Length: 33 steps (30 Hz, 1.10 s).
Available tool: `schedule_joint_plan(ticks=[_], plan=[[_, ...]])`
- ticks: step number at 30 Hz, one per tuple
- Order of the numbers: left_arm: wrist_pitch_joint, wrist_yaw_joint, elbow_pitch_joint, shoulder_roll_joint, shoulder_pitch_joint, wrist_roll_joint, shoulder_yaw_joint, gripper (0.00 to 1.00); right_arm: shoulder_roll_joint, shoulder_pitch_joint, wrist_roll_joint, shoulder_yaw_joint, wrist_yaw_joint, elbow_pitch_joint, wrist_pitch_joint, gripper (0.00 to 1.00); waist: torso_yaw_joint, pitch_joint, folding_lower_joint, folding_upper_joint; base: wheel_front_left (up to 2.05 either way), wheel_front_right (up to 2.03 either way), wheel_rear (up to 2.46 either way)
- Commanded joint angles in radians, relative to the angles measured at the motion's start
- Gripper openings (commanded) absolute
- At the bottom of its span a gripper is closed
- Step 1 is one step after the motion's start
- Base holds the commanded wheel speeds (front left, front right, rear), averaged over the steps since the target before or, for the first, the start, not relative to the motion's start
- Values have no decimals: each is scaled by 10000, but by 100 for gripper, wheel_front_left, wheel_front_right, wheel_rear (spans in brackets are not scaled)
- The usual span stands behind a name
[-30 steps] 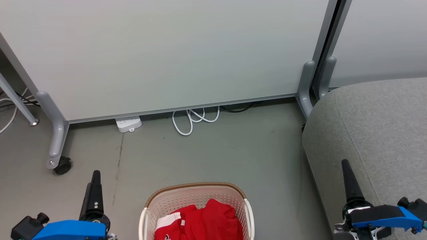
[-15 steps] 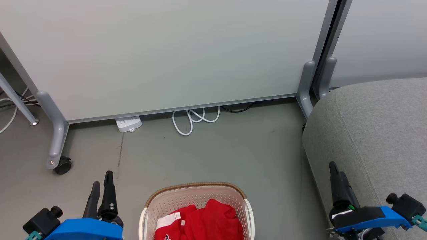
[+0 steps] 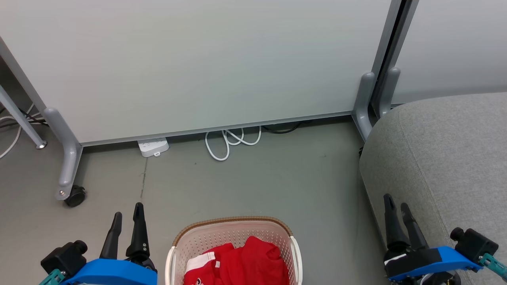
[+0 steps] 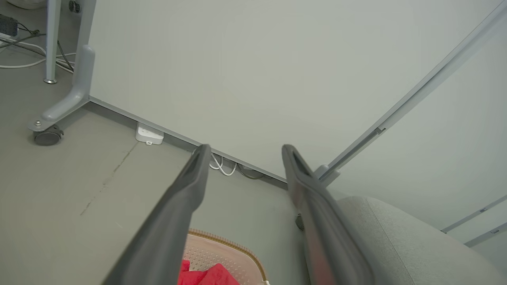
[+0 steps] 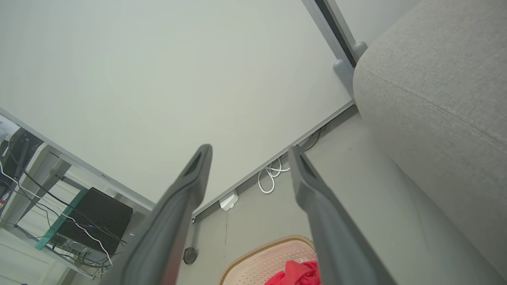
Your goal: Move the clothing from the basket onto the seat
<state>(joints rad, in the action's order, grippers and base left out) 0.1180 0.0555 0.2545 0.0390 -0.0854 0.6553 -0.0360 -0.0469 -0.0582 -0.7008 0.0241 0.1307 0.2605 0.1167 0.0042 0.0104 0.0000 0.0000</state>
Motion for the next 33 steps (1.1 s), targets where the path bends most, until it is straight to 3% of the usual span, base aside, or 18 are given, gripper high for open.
schedule_joint_plan(ticks=[1,33], plan=[[110,-17,-69,87,-249,-289,-36,100,-38,-52,286,45,0,-55,127,100,1,-3,0,0,0,0,0],[885,-189,99,117,-231,-3359,-461,100,-45,-25,3341,408,0,290,888,100,54,-13,0,0,0,0,0]])
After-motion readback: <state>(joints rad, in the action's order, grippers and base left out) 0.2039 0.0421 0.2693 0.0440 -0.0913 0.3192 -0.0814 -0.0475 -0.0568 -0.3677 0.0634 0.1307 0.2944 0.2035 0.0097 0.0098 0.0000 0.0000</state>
